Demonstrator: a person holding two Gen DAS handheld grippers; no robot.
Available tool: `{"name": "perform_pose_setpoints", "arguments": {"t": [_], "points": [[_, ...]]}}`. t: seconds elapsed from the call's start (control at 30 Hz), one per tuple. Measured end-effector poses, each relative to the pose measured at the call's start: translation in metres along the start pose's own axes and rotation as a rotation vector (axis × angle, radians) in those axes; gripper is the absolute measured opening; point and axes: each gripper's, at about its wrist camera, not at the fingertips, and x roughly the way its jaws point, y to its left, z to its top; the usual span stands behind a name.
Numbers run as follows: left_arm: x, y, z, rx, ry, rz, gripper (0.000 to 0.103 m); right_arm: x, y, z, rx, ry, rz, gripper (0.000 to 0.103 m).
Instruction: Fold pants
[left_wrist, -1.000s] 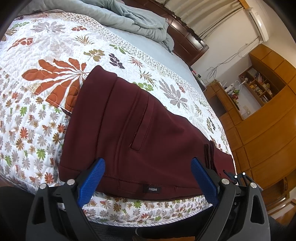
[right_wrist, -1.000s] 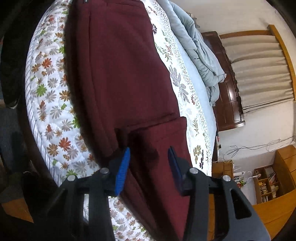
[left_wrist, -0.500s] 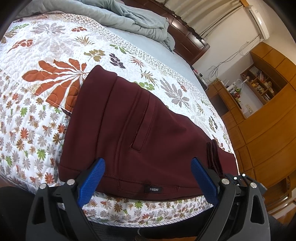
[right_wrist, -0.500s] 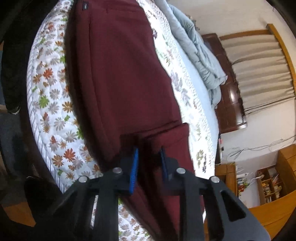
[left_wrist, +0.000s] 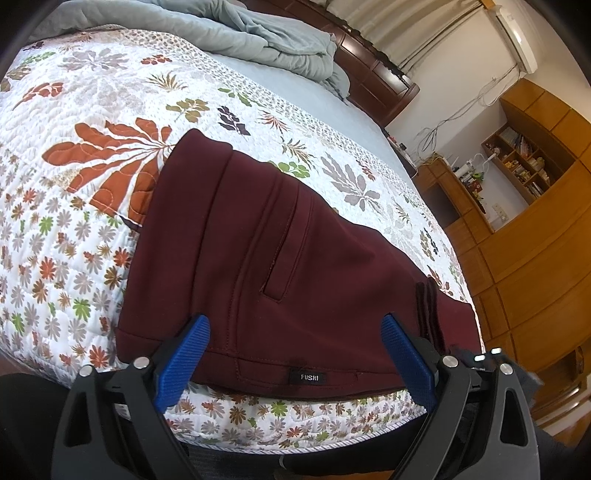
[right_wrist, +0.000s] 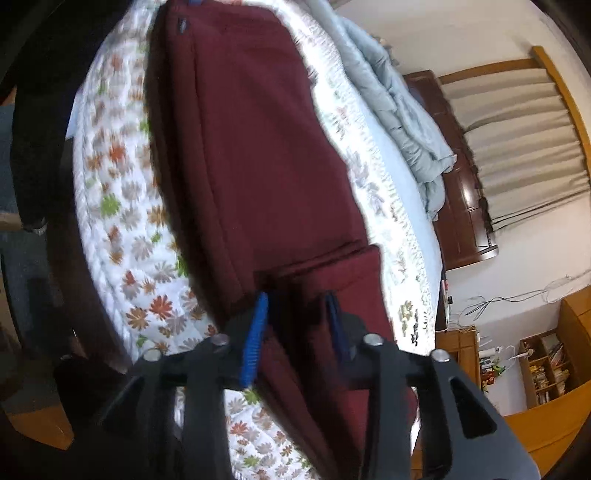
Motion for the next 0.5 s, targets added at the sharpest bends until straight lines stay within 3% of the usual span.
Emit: {"name": "perform_pose_setpoints", "arguments": {"t": [0.1,0.17,0.23,0.3,0.33,0.4,0.43,0.5], "points": [[-0.001,0.001,0.000,0.001,0.000,-0.006,0.094,-0.035,-0.034,-0.001,0.178,-0.069,0.052,0.049],[-0.004,0.001,0.000,-0.003,-0.005,-0.014,0.094,-0.043,-0.066,-0.013,0.310,-0.052,0.052,0.049],[-0.009,0.001,0.000,-0.006,-0.018,-0.012,0.094,-0.030,-0.099,-0.037,0.430,0.034,0.022,0.049],[-0.020,-0.004,0.000,0.004,-0.055,0.002,0.094,0.002,-0.131,-0.073,0.578,0.179,0.019,0.049],[-0.026,-0.006,-0.001,0.003,-0.074,-0.004,0.094,0.021,-0.140,-0.090,0.638,0.262,0.039,0.049],[-0.044,-0.009,-0.004,-0.031,-0.114,-0.029,0.094,0.041,-0.138,-0.100,0.662,0.326,0.089,0.049],[-0.050,-0.009,-0.006,-0.050,-0.130,-0.030,0.094,0.049,-0.131,-0.098,0.679,0.343,0.166,0.048],[-0.064,-0.001,-0.015,-0.149,-0.171,-0.020,0.094,0.053,-0.117,-0.084,0.661,0.345,0.239,0.028]]}}
